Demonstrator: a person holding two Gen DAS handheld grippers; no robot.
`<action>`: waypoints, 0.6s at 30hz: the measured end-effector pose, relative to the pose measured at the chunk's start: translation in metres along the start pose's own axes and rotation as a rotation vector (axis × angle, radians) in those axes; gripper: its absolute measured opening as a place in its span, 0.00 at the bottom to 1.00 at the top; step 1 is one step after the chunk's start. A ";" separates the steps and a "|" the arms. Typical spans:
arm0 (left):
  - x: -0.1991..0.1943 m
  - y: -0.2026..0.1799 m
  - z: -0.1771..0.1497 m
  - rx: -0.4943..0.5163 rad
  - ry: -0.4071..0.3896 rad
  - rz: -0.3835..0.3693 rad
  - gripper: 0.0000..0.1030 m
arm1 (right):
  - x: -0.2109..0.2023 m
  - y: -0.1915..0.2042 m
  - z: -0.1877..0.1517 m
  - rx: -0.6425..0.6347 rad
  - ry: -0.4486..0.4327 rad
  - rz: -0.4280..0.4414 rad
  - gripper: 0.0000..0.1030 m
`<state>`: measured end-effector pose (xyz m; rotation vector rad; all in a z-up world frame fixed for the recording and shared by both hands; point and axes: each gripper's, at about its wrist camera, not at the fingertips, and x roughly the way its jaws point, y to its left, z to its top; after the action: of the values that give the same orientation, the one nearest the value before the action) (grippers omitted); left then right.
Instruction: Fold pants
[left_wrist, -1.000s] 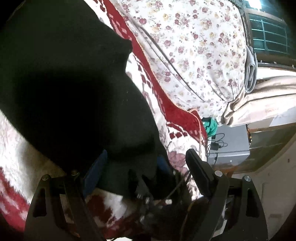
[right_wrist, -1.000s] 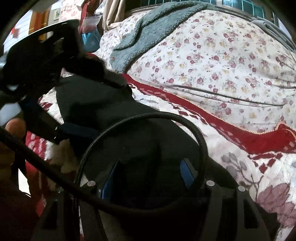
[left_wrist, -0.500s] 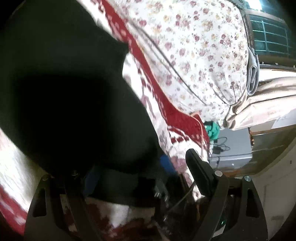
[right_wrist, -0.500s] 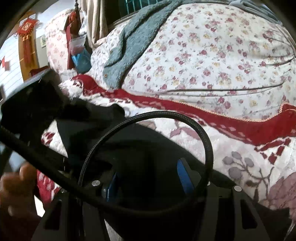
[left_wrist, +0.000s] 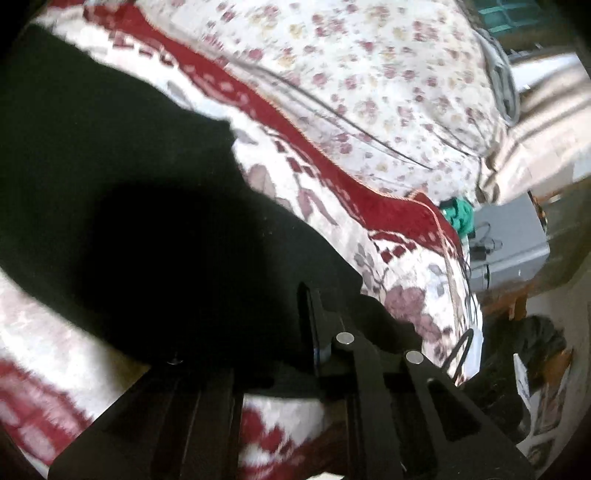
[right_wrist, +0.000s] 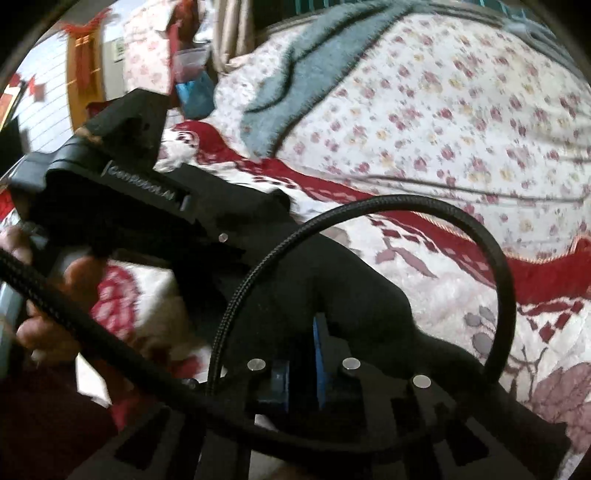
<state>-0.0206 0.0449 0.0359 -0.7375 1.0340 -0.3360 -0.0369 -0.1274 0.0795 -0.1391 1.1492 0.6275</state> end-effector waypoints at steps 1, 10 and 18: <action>-0.006 -0.002 -0.004 0.019 -0.008 0.011 0.10 | -0.005 0.008 -0.001 -0.024 0.005 0.004 0.09; 0.002 0.021 -0.023 0.057 -0.005 0.078 0.16 | 0.009 0.032 -0.014 -0.093 0.132 -0.081 0.24; -0.042 -0.008 -0.032 0.218 -0.133 0.178 0.43 | -0.070 -0.033 -0.047 0.311 0.027 -0.080 0.45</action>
<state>-0.0686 0.0504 0.0594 -0.4619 0.9127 -0.2373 -0.0752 -0.2015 0.1147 0.0718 1.2466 0.3711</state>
